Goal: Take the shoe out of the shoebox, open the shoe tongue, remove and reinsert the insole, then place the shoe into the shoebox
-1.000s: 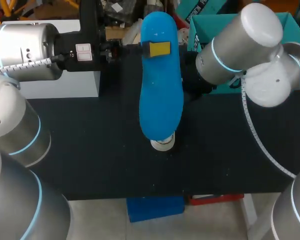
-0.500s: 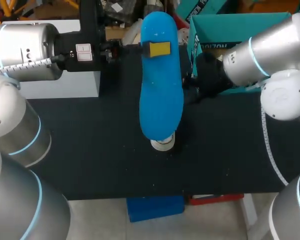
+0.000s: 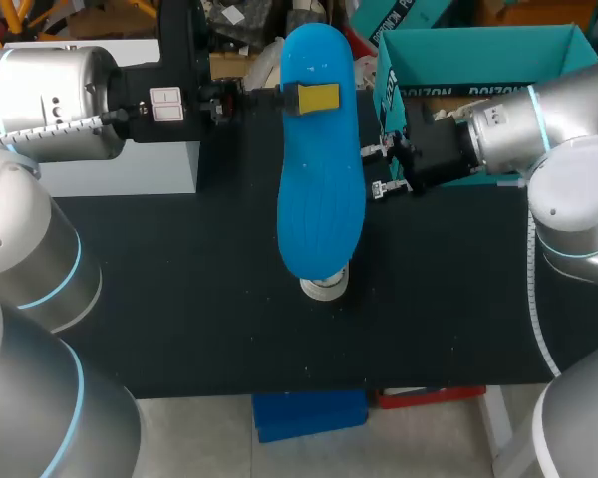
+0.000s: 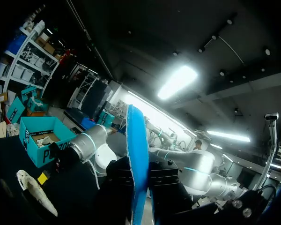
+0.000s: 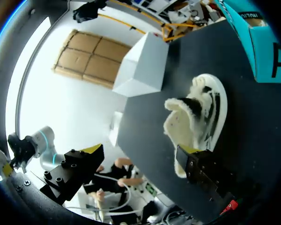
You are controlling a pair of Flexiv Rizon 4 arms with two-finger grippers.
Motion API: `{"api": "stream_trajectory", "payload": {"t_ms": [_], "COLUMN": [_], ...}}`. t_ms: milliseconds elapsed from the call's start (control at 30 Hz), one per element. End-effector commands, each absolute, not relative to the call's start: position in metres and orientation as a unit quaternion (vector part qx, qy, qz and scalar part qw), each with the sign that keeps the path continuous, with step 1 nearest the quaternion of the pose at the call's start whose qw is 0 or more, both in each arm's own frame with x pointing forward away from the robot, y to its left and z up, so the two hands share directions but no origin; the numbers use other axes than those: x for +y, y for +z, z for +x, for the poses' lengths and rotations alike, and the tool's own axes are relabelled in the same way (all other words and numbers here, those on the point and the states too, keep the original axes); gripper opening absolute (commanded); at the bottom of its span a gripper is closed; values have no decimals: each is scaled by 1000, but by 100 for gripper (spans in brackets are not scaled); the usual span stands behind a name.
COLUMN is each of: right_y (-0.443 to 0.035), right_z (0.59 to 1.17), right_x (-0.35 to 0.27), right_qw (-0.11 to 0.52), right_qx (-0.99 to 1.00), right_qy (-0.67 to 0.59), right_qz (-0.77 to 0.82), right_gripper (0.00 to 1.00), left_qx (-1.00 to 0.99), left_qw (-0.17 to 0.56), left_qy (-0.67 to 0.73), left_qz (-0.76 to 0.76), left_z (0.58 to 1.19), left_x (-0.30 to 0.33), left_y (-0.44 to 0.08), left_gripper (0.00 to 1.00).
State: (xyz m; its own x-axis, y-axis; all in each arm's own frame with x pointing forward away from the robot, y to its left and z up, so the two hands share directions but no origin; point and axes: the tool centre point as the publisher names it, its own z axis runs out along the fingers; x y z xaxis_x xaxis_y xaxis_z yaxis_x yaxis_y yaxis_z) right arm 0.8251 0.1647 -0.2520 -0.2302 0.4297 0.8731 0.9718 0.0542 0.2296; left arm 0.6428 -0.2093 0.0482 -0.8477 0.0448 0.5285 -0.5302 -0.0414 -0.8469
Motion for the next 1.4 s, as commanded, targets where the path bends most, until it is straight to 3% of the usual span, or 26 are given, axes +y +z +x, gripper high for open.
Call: {"api": "stream_trajectory", "payload": {"t_ms": [33,333,800,1400], "right_y": [-254,-248,-240,-240], "right_z": [825,823,823,823], "right_x": [162,158,149,149], "right_qw": [365,402,365,365], "right_qx": [-630,-612,-606,-606], "right_qy": [-465,-452,-452,-452], "right_qz": [-504,-509,-544,-544], "right_gripper": [100,100,100,100], "left_qx": [-662,-662,-662,-697], "left_qw": [205,205,205,-102], "left_qy": [697,697,697,699], "left_qz": [185,185,185,-121], "left_z": [642,642,642,652], "left_x": [-210,-210,-210,-248], "left_y": [48,48,48,-42], "left_gripper": [0,0,0,0]}}
